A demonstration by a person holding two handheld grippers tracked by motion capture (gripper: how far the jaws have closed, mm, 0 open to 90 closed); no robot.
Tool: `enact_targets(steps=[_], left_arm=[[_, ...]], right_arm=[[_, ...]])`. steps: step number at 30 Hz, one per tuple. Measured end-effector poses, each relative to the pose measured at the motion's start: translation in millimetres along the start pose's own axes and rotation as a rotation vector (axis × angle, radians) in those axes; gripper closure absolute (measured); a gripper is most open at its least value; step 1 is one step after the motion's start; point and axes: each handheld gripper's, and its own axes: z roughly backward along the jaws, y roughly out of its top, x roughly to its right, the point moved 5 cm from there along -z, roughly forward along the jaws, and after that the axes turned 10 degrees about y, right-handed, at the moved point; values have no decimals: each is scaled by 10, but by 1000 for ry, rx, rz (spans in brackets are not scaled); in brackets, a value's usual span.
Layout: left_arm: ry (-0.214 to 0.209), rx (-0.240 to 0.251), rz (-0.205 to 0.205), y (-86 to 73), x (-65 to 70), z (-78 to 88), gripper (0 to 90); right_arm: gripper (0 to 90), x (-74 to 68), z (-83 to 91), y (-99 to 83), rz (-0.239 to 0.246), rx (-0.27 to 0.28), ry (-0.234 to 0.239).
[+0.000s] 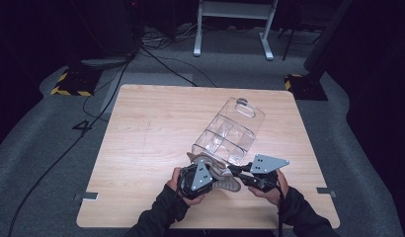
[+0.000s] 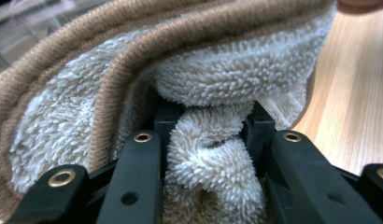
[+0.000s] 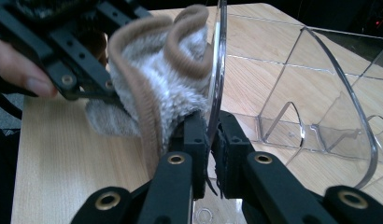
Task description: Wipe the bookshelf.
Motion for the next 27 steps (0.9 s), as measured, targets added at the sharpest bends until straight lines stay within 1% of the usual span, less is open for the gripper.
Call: enact_targets(steps=[1, 2, 3, 4, 7, 9, 10, 12, 13, 14, 15, 17, 18, 19, 21, 22, 24, 25, 26, 27], left_arm=[[0, 0, 0, 0, 0, 0, 669], [-6, -27, -17, -36, 21, -25, 669], [-6, -50, -21, -78, 43, -55, 669], [-15, -69, -15, -125, 71, -92, 669], [-40, -113, -22, -253, 127, -211, 668], [-46, -131, -32, -284, 130, -232, 668], [-46, -131, -32, -284, 130, -232, 668], [-40, -154, -51, -326, 107, -241, 667], [-40, -157, -39, -343, 86, -240, 667], [-45, -161, -32, -360, 57, -241, 667], [-41, -172, -36, -376, 26, -235, 667], [-13, -188, -36, -414, -75, -210, 667], [8, -194, -12, -450, -149, -195, 666], [16, -199, 2, -473, -197, -183, 665], [50, -212, 34, -522, -331, -155, 665], [67, -224, 52, -551, -427, -136, 665], [87, -227, 77, -563, -530, -118, 665], [104, -223, 99, -559, -602, -95, 665], [104, -223, 99, -559, -602, -95, 666], [112, -219, 110, -550, -633, -80, 666]], right_arm=[[848, 0, 0, 0, 0, 0, 0], [847, -1, -1, -2, 0, 1, -2], [847, -4, -2, -2, 4, -3, -3], [847, -7, -4, 0, 4, -7, -4], [847, -7, -5, -8, 2, -6, -4], [848, 1, -6, -18, 1, -5, -3], [848, 1, -6, -18, 1, -5, -3], [847, 0, -8, -26, -1, -10, -1], [847, 0, -9, -27, 2, -12, 0], [848, 1, -9, -30, 0, -12, 2], [847, 2, -9, -35, 0, -12, 3], [848, 2, -7, -47, 1, -14, 6], [848, 2, -6, -52, 0, -17, 7], [848, 0, -7, -55, 2, -19, 7], [848, -2, -9, -55, 4, -24, 4], [848, -4, -10, -54, 4, -25, 3], [848, -4, -10, -58, 4, -26, 2], [848, -5, -10, -58, 4, -27, 1], [848, -5, -10, -58, 4, -27, 1], [847, -6, -13, -58, 3, -29, -1]])
